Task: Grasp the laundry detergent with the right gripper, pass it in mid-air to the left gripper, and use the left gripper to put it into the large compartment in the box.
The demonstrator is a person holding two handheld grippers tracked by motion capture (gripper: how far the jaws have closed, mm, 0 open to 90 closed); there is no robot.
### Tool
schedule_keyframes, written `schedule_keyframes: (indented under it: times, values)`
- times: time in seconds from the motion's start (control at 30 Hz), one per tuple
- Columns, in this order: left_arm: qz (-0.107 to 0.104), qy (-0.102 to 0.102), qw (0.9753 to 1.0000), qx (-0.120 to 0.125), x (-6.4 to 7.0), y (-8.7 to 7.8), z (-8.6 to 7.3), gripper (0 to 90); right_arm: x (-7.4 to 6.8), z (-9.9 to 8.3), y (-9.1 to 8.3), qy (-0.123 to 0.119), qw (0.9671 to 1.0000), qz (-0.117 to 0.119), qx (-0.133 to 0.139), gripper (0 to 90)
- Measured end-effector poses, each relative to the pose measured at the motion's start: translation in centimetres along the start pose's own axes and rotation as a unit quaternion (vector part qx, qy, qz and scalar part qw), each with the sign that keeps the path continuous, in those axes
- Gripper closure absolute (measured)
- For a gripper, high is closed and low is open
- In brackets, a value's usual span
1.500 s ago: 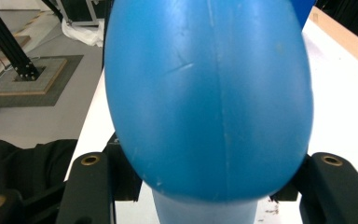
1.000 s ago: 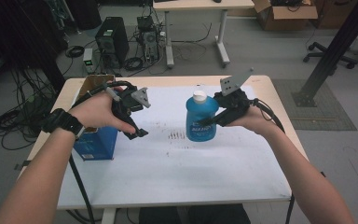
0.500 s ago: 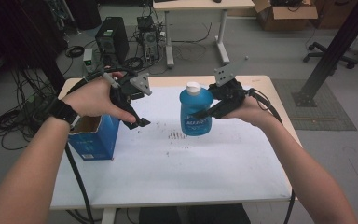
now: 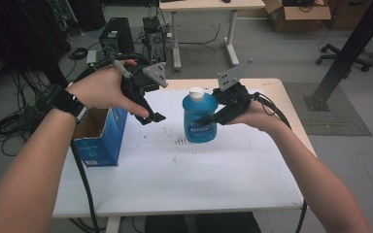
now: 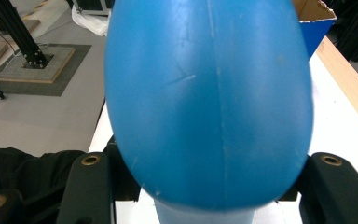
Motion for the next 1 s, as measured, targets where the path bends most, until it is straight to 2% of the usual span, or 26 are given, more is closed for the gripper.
schedule_keyframes:
  times: [0.23,0.47,0.77,1.0]
  values:
    - [-0.008,0.012,0.9999,0.005,0.0,0.3,1.6,5.2,-0.2,0.1,0.3,-0.001,1.0,0.004,-0.005,41.9]
    - [-0.025,0.03,0.9992,0.006,0.3,0.6,3.8,6.0,-0.1,0.0,0.6,-0.002,0.9999,0.007,-0.01,42.1]
    - [-0.05,0.026,0.9984,-0.009,0.6,1.7,5.7,7.8,-0.3,0.0,0.7,-0.004,0.9999,0.007,-0.012,42.0]
    - [-0.067,0.043,0.9967,-0.016,0.9,2.7,7.0,7.8,-0.3,0.0,0.8,-0.008,0.9999,0.006,-0.012,42.1]
Point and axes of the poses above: each handheld gripper's, and its own axes: y roughly forward along the jaws, z roughly out of its top, x roughly to its right, the point moved 4 cm from there along y, roughly forward along the jaws, and after that the axes turned 3 degrees about x, right-handed, at the moved point
